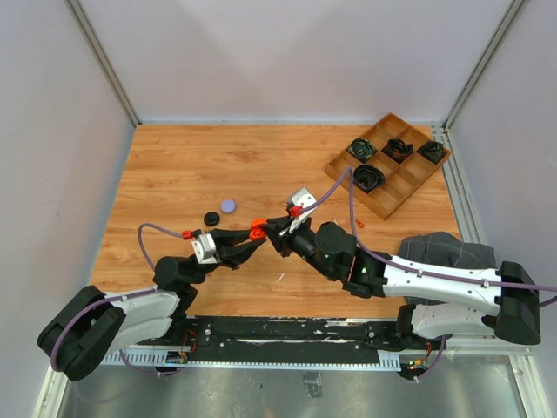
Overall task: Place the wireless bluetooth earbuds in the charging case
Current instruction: Place the earbud in the charging case.
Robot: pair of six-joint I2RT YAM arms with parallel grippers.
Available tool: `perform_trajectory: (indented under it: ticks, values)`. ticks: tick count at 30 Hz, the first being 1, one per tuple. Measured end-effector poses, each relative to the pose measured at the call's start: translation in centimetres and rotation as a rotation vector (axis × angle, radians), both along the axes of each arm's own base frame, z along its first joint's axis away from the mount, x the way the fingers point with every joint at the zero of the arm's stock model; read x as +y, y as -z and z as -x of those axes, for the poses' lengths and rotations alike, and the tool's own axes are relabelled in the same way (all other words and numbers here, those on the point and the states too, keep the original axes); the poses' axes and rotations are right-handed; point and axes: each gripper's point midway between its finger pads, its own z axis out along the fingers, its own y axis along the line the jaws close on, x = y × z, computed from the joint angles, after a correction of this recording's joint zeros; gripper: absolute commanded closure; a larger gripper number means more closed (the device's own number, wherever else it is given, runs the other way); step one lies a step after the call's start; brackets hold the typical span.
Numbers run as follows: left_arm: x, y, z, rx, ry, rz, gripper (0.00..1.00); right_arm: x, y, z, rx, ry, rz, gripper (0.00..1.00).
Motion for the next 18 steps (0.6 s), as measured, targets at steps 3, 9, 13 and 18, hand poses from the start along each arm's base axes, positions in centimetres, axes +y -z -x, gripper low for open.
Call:
perform_trajectory:
  ticks: [3, 9, 13, 18]
  values:
    - [0.05, -0.03, -0.09, 0.006, -0.004, 0.004, 1.00, 0.10, -0.05, -0.01, -0.001, 0.000, -0.004, 0.79]
    - [0.07, -0.03, -0.12, 0.017, -0.004, 0.011, 1.00, 0.38, 0.00, 0.39, -0.005, -0.004, -0.003, 0.73]
    - [0.06, 0.00, -0.12, 0.023, -0.002, 0.012, 1.00, 0.52, 0.03, 0.56, -0.005, -0.007, -0.003, 0.68]
    - [0.07, -0.01, -0.14, 0.023, -0.004, 0.013, 1.00, 0.53, 0.12, 0.62, -0.003, -0.009, 0.000, 0.62]
